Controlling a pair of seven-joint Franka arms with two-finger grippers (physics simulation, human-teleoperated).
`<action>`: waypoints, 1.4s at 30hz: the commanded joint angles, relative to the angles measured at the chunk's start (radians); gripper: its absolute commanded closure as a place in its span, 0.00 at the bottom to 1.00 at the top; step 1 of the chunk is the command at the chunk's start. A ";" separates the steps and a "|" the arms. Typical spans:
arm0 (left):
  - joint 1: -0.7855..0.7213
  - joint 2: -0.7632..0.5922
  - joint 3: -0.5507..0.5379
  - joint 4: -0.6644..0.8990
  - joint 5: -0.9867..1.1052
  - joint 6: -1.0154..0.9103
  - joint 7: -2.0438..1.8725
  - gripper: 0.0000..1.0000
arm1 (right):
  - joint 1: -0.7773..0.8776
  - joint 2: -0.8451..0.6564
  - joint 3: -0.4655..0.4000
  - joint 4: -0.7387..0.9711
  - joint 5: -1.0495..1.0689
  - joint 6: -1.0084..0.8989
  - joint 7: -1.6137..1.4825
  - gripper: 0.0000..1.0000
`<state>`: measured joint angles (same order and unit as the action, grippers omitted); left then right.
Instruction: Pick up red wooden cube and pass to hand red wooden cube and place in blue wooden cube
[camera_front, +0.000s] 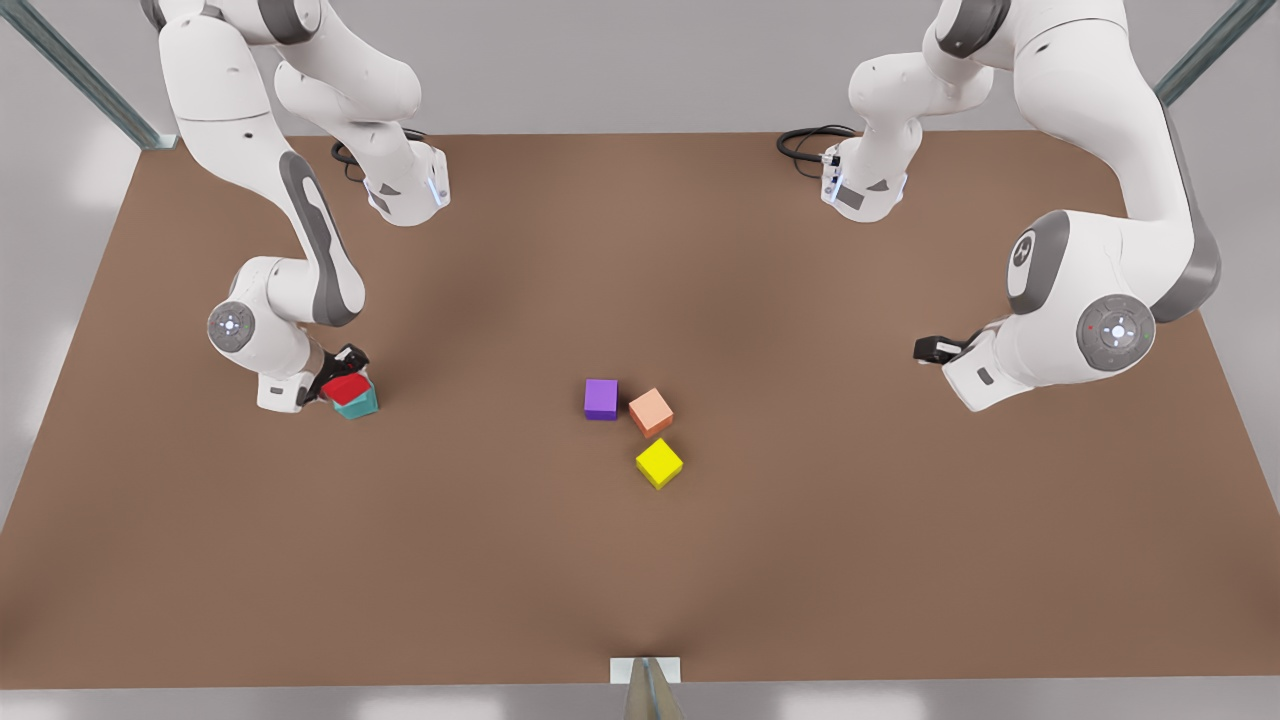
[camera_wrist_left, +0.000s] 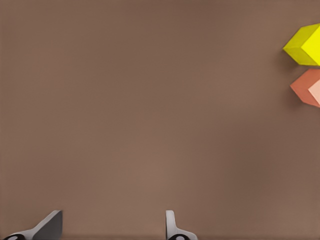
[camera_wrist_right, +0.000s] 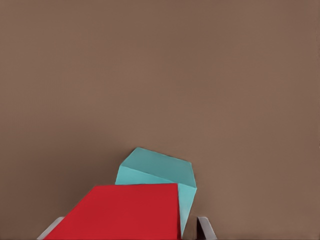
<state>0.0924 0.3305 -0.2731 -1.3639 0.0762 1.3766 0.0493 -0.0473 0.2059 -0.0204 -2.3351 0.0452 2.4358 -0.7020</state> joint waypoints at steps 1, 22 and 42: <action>0.001 -0.001 0.000 0.000 0.000 -0.001 -0.023 0.00 | 0.000 0.006 0.000 0.000 -0.002 0.020 0.142 0.00; 0.027 0.029 -0.001 0.000 -0.019 0.002 -0.022 0.00 | 0.001 -0.049 -0.001 0.085 -0.001 -0.164 0.142 0.00; 0.020 0.024 -0.005 0.003 -0.016 -0.011 -0.023 0.00 | -0.040 -0.117 0.068 0.925 -0.087 -1.179 0.832 0.00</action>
<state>0.1186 0.3570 -0.2757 -1.3602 0.0584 1.3715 0.0294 -0.0751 0.0929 0.0463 -1.4082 -0.0395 1.3675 -0.2053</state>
